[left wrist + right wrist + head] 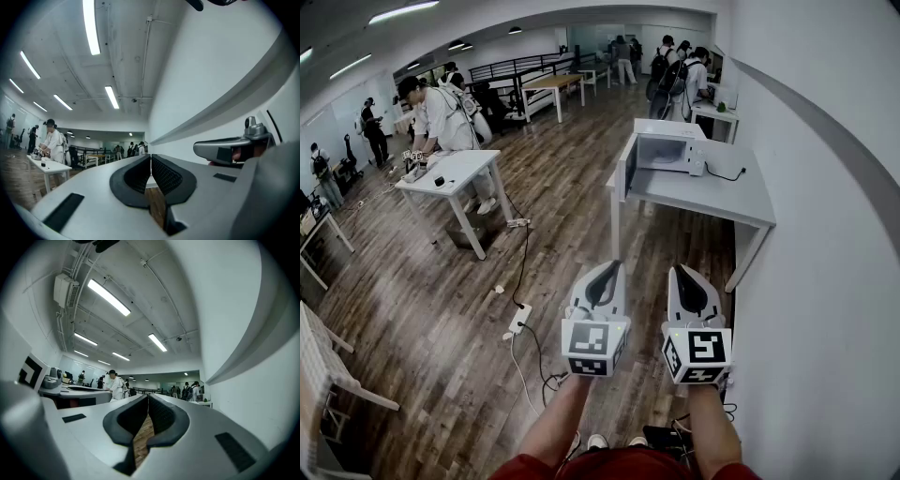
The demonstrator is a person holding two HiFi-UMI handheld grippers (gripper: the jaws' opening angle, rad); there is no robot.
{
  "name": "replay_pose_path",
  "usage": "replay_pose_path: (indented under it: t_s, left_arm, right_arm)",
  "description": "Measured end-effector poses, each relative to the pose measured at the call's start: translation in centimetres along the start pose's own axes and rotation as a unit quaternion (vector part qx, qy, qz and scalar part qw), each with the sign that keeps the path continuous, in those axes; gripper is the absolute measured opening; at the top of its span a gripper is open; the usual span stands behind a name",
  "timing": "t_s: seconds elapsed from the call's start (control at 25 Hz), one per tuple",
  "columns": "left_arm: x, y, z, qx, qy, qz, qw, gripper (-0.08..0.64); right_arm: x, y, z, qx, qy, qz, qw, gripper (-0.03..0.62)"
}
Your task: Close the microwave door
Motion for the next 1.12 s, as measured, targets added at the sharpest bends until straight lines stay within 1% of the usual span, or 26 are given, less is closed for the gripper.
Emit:
replay_pose_path:
  t_s: [0.32,0.56,0.76,1.0,1.12]
  left_arm:
    - [0.5,-0.1,-1.2,0.007,0.0,0.0,1.0,0.029]
    - [1.3,-0.1,-2.5,0.011,-0.001,0.002,0.9999,0.028]
    - [2.2,0.3,-3.7,0.012,-0.006,0.006,0.9999,0.029]
    - [3.3,1.1,-5.7,0.007,-0.014,0.01,0.9998,0.029]
    - [3.3,1.5,-6.5,0.004,-0.018,0.011,0.9998,0.029]
  right_arm:
    - [-0.2,-0.4,-1.2,0.001,-0.004,-0.002,1.0,0.028]
    - [-0.5,0.0,-2.7,0.006,0.003,-0.004,1.0,0.026]
    - [-1.0,0.6,-5.0,0.024,0.021,-0.008,0.999,0.028]
    - [-1.7,1.8,-8.0,0.028,0.024,0.0,0.999,0.028]
    - [-2.0,2.2,-8.8,0.027,0.019,0.005,0.999,0.028]
Point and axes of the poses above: the fingertips, and each gripper's own axes: x forward along the fingers, z to its left, y out of its underside, the point moved 7 cm from there along -x, backward along the fingers, and after that the axes turned 6 degrees about y, right-handed, at the moved point
